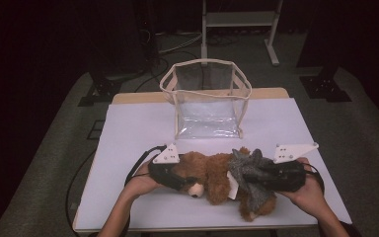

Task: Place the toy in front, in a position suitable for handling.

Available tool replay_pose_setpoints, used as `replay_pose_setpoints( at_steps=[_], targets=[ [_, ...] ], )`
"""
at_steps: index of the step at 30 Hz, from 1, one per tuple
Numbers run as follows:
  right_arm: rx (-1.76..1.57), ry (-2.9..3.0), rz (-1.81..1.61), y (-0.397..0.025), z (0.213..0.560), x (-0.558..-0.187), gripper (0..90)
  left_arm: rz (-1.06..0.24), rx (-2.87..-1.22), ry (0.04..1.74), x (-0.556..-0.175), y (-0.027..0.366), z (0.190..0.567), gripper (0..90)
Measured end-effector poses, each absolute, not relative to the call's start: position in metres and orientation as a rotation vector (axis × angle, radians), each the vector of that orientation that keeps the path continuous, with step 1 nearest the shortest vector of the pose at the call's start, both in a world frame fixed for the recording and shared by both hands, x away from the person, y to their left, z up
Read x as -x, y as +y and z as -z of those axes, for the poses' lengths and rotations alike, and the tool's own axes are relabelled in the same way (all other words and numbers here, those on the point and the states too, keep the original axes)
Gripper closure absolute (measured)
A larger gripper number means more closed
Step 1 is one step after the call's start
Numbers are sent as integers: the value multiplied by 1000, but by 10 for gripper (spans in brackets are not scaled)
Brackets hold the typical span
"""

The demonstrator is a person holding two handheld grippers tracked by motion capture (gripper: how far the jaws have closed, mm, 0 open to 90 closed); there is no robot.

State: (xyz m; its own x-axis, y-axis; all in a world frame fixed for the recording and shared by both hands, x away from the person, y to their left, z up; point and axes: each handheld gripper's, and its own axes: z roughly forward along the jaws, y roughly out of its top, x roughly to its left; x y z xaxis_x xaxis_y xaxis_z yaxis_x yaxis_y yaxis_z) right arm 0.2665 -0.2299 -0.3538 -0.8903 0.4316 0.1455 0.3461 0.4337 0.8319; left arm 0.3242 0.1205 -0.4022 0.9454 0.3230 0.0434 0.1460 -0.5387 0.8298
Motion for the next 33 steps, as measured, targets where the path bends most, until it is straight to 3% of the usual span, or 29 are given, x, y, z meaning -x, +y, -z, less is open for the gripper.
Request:
replay_pose_setpoints(
  at_steps=[5, 16, 22, 26, 30, 33],
  targets=[
    [-703, 2639, -1379, -222, 365, -264, 722, -284, -2124, 352, -326, 121, 400, 280],
    [-715, 2598, -1315, -209, 370, -313, 738, -286, -2086, 452, -318, 140, 400, 326],
    [-716, 2616, -1349, -208, 375, -322, 745, -291, -2096, 438, -304, 143, 399, 325],
    [-721, 2627, -1378, -212, 379, -315, 748, -278, -2114, 426, -304, 140, 394, 259],
    [-725, 2635, -1392, -215, 383, -305, 752, -265, -2138, 421, -313, 132, 388, 112],
    [-740, 2625, -1401, -215, 385, -300, 753, -251, -2148, 395, -320, 125, 383, 87]
  ],
)
